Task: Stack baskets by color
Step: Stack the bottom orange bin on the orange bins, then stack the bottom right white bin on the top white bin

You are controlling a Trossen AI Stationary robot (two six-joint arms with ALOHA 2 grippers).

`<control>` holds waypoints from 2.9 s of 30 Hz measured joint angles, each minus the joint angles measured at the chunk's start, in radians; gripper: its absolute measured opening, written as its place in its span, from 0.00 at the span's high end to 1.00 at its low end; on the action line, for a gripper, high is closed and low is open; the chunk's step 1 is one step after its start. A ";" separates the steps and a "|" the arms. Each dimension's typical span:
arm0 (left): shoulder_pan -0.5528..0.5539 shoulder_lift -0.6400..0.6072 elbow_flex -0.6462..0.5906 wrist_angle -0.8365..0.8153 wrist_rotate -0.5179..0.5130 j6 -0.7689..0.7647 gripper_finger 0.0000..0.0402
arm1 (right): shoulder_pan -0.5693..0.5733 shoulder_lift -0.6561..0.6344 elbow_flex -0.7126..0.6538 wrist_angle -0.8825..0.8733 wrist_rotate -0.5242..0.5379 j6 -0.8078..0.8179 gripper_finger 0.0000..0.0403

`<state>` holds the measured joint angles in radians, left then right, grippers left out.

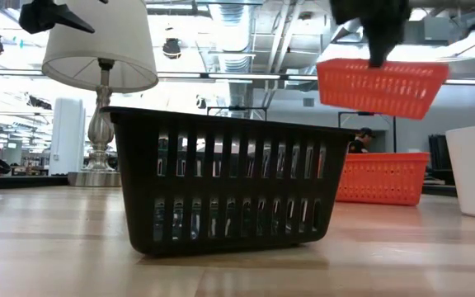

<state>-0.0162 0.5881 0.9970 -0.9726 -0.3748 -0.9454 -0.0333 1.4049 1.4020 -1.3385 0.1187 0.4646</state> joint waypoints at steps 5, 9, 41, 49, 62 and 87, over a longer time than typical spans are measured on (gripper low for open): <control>0.000 0.000 0.000 -0.024 -0.002 -0.017 0.32 | -0.106 0.038 -0.008 0.105 -0.024 -0.222 0.99; 0.000 0.000 0.000 -0.038 -0.018 -0.019 0.32 | -0.187 0.039 -0.068 0.161 -0.128 -0.317 0.99; 0.000 0.000 0.000 -0.050 -0.104 -0.089 0.32 | -0.370 0.008 -0.384 0.426 -0.324 -0.513 0.94; 0.000 0.000 0.000 -0.050 -0.105 -0.089 0.32 | -0.369 0.008 -0.412 0.443 -0.313 -0.516 0.86; 0.000 0.000 0.000 -0.050 -0.098 -0.081 0.32 | -0.382 0.008 -0.238 0.323 -0.304 -0.441 0.46; 0.000 0.000 0.000 -0.051 -0.049 -0.061 0.32 | 0.488 -0.247 -0.316 0.152 -0.273 0.358 0.48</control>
<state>-0.0162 0.5884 0.9974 -1.0233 -0.4240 -1.0061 0.4547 1.1579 1.0862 -1.1867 -0.1544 0.8223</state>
